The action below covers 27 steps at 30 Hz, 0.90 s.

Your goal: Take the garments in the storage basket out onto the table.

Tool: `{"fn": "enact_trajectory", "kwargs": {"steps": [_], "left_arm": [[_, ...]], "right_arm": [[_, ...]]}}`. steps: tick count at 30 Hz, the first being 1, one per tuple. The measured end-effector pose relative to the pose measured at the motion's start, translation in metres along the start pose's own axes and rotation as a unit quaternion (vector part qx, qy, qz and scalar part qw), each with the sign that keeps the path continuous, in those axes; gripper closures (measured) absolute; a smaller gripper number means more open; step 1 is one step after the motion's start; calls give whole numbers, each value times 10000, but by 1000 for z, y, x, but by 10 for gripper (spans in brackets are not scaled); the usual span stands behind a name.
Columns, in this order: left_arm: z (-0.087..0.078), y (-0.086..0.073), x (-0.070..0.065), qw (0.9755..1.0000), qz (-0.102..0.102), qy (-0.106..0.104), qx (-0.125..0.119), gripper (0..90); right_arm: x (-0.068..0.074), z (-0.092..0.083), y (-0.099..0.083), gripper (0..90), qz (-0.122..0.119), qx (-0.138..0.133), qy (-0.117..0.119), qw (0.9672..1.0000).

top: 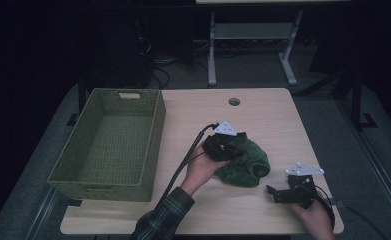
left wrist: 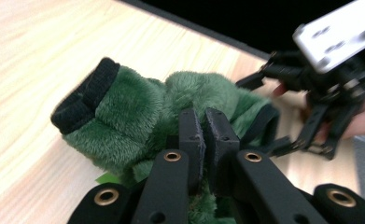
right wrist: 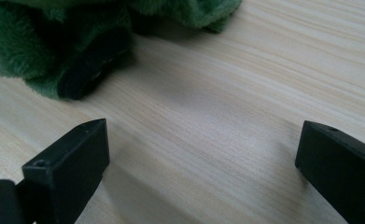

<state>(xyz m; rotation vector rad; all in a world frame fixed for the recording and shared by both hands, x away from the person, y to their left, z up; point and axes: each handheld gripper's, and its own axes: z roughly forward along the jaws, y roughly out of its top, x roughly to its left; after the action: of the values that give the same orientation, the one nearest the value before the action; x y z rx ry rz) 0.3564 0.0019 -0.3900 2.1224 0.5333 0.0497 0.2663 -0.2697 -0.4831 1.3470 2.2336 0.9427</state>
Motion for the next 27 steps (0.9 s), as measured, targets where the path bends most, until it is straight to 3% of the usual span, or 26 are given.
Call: {"fn": "enact_trajectory", "kwargs": {"steps": [2, 4, 6, 10, 16, 27], "left_arm": [[1, -3, 1, 10000, 27, 52, 28, 840], [1, -6, 2, 9998, 82, 135, 76, 726], [-3, -8, 2, 9996, 126, 225, 108, 531], [-21, -14, 3, 9995, 197, 227, 98, 401], [-34, -24, 3, 9997, 132, 107, 160, 385], [-39, -37, -17, 9987, 402, -190, 230, 408]], "right_arm": [[0, 0, 0, 27, -1, 0, 0, 10000], [0, 0, 0, 27, -5, -2, 1, 10000], [0, 0, 0, 27, -3, -1, 0, 10000], [0, 0, 0, 27, -5, -2, 0, 10000], [0, 0, 0, 27, -5, -1, 0, 10000], [0, 0, 0, 27, -2, -4, 1, 10000]]}}
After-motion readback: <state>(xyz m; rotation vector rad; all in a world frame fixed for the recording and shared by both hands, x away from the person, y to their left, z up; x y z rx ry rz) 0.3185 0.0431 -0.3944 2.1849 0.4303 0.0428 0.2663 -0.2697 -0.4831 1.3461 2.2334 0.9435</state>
